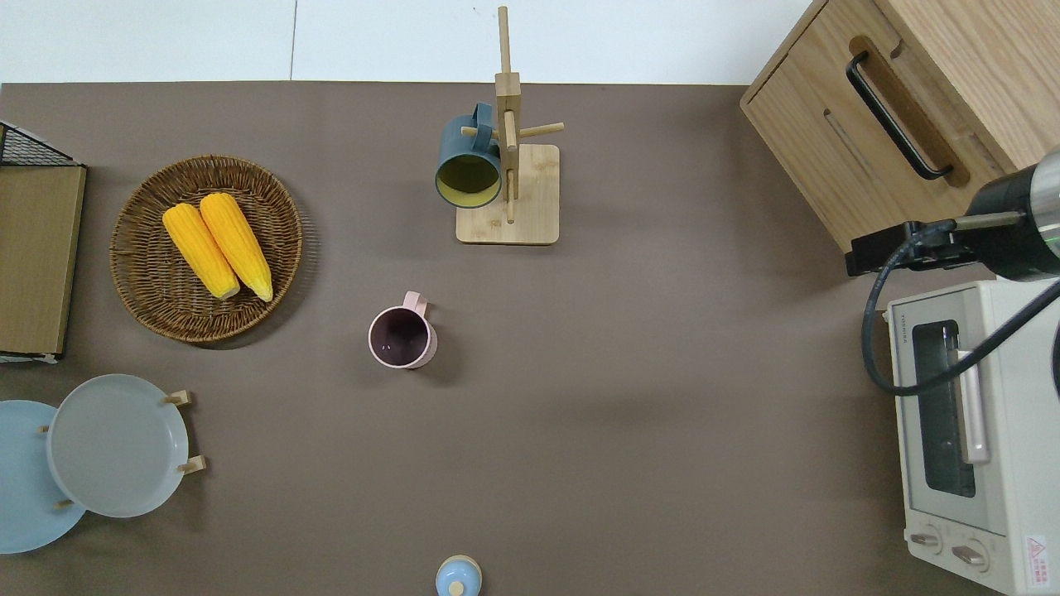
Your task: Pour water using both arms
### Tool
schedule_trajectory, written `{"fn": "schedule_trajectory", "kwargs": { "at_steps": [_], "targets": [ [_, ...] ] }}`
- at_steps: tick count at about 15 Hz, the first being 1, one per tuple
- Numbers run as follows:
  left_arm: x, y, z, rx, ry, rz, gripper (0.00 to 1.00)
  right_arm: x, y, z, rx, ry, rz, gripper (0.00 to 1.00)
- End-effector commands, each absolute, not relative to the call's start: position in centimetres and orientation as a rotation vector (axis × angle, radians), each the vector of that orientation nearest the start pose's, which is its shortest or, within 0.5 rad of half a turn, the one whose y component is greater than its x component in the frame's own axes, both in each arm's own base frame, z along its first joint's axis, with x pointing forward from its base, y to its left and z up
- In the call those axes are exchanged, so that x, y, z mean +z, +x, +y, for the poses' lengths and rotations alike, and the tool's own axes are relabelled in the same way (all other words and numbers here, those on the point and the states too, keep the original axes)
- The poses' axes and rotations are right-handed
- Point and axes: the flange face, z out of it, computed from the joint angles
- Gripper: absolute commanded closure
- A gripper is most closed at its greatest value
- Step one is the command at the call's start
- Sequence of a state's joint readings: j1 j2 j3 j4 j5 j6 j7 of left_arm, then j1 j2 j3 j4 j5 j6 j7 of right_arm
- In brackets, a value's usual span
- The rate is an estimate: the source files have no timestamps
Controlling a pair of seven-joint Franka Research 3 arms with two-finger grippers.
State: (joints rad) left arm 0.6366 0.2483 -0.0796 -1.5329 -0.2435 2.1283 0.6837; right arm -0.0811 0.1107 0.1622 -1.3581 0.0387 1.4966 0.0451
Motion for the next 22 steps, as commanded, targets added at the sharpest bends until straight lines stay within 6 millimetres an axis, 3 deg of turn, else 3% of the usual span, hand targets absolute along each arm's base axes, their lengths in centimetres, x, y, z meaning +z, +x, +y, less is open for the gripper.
{"fn": "schedule_trajectory", "kwargs": {
  "at_steps": [1, 5, 8, 15, 22],
  "targets": [
    [57.0, 55.5, 33.8, -0.539, -3.130, -0.039, 0.00, 65.7, 57.3, 4.4, -0.038, -3.064, -0.068, 0.009],
    [60.0, 54.6, 30.6, -0.415, -3.135, -0.100, 0.00, 65.7, 57.3, 4.4, -0.040, -3.064, -0.068, 0.009],
    [61.9, 54.8, 26.5, -0.356, -3.124, -0.123, 0.00, 65.7, 57.3, 4.4, -0.038, -3.064, -0.068, 0.009],
    [64.2, 55.7, 16.5, -0.264, -3.183, -0.149, 0.00, 65.7, 57.3, 4.4, -0.038, -3.064, -0.068, 0.009],
    [65.8, 55.5, 8.8, -0.204, -3.172, -0.059, 0.00, 65.7, 57.3, 4.4, -0.038, -3.064, -0.068, 0.007]
  ]
}}
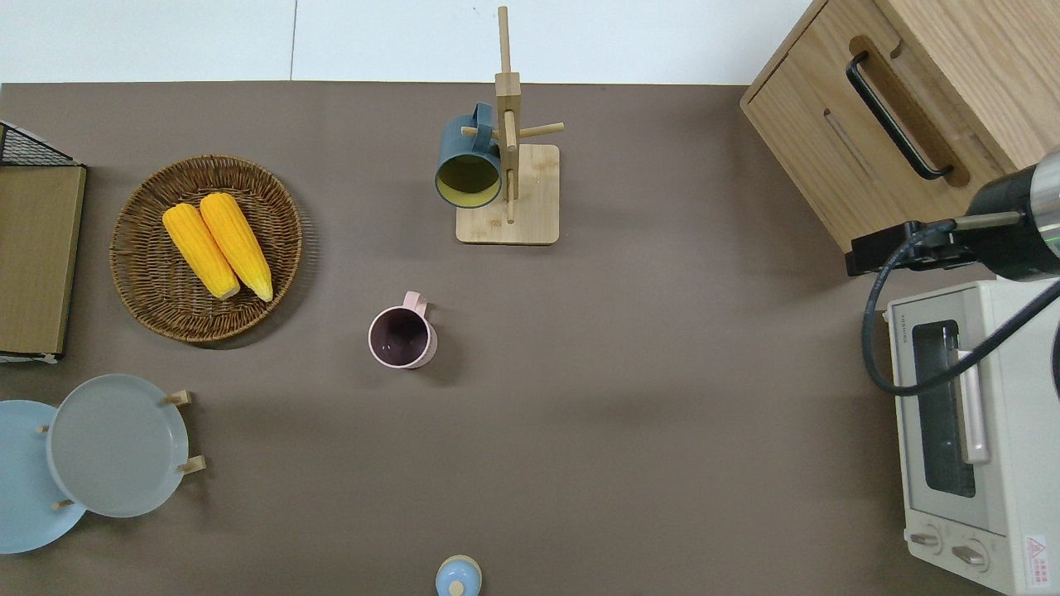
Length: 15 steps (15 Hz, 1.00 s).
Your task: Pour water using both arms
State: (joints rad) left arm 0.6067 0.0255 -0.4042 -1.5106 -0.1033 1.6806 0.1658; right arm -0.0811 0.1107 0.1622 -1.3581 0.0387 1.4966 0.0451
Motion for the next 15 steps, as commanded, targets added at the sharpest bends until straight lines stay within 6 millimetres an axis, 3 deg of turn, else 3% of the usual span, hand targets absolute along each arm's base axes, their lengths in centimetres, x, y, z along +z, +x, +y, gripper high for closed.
{"fn": "schedule_trajectory", "kwargs": {
  "at_steps": [1, 3, 7, 15],
  "targets": [
    [65.9, 55.5, 7.1, -0.181, -3.126, -0.024, 0.00, 65.7, 57.3, 4.4, -0.038, -3.064, -0.068, 0.009],
    [65.8, 55.8, 3.3, -0.161, -3.085, -0.012, 0.00, 65.7, 57.3, 4.4, -0.038, -3.064, -0.068, 0.009],
    [65.4, 55.7, -0.3, -0.122, -3.118, 0.049, 0.00, 65.7, 57.3, 4.4, -0.038, -3.064, -0.068, 0.009],
    [64.8, 55.4, -3.1, -0.061, -3.154, 0.143, 0.00, 65.7, 57.3, 4.4, -0.038, -3.064, -0.068, 0.009]
  ]
}}
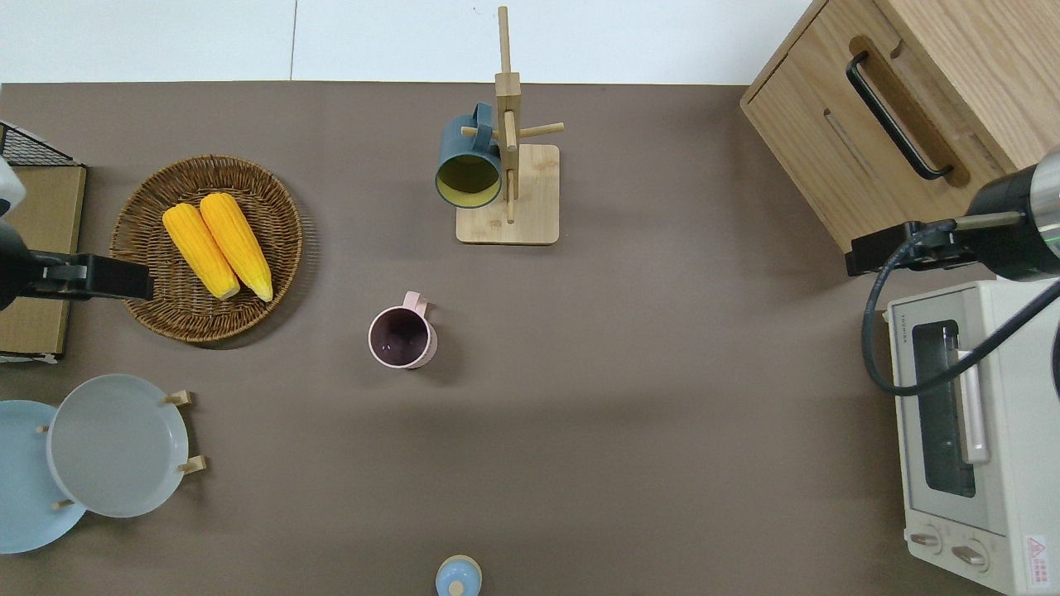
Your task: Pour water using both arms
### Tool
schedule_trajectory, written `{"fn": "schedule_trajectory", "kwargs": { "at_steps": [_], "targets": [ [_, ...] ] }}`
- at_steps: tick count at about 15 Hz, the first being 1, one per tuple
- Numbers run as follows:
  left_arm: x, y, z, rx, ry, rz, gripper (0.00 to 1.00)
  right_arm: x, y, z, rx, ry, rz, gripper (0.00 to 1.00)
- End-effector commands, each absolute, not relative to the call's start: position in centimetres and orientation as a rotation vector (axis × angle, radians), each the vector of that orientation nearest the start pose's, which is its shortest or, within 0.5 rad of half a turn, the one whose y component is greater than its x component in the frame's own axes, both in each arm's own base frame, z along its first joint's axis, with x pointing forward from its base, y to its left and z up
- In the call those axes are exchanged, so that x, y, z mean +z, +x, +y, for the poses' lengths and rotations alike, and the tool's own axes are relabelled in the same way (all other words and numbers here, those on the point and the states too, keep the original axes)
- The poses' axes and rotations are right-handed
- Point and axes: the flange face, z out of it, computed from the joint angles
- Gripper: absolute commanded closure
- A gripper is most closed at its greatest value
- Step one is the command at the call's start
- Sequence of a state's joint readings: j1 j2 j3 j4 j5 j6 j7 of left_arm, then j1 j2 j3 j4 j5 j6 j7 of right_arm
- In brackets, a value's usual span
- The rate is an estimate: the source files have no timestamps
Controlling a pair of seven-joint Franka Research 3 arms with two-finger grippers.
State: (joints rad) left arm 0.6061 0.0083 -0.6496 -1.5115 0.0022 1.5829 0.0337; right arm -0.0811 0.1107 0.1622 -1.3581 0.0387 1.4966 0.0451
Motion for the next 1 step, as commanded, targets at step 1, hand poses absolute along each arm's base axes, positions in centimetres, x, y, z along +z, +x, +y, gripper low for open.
{"fn": "schedule_trajectory", "kwargs": {
  "at_steps": [1],
  "targets": [
    [64.66, 55.40, -3.04, -0.057, -3.155, 0.143, 0.00, 65.74, 57.27, 4.42, -0.040, -3.064, -0.068, 0.009]
  ]
}}
